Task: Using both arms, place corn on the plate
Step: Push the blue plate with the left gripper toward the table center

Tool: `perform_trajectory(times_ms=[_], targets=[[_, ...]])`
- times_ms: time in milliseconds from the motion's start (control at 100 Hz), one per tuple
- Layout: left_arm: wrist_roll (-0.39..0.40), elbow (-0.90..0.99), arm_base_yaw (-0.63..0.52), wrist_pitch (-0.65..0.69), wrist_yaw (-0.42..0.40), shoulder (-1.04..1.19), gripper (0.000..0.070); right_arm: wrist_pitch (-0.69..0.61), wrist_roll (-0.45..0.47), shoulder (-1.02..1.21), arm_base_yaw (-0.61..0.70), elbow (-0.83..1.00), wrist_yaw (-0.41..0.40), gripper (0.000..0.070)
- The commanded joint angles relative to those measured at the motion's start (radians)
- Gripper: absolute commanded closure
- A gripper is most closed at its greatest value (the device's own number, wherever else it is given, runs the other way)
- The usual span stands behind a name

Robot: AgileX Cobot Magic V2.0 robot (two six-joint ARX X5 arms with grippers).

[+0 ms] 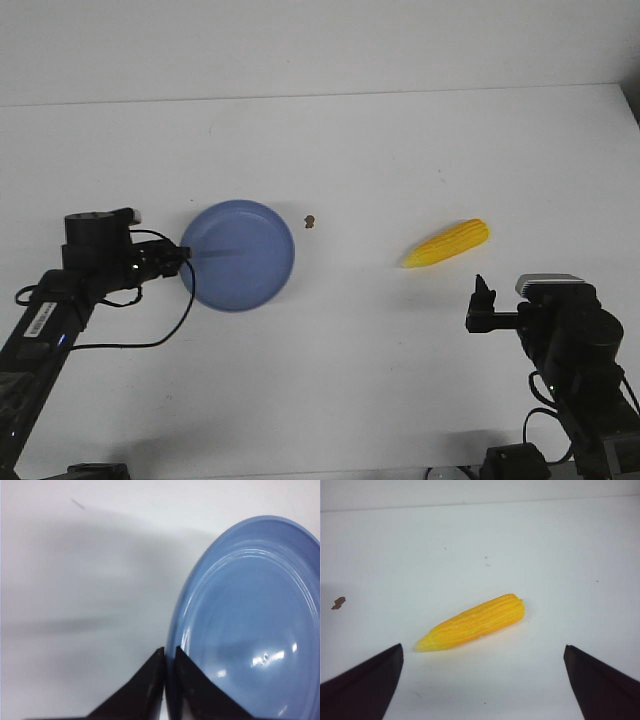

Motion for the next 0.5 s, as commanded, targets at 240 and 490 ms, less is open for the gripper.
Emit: perform_trajectory(times_ms=[240,490], targets=[[-0.041,-0.128,-0.178,0.099,0.026,0.025,0.0695,0.009,0.002,0.002,0.0,0.019,0.0,0.0027],[-0.068,-0.14,-0.261,0.172,0.026,0.092,0.0695,0.008,0.002,0.002,0.0,0.019,0.0,0.0027]])
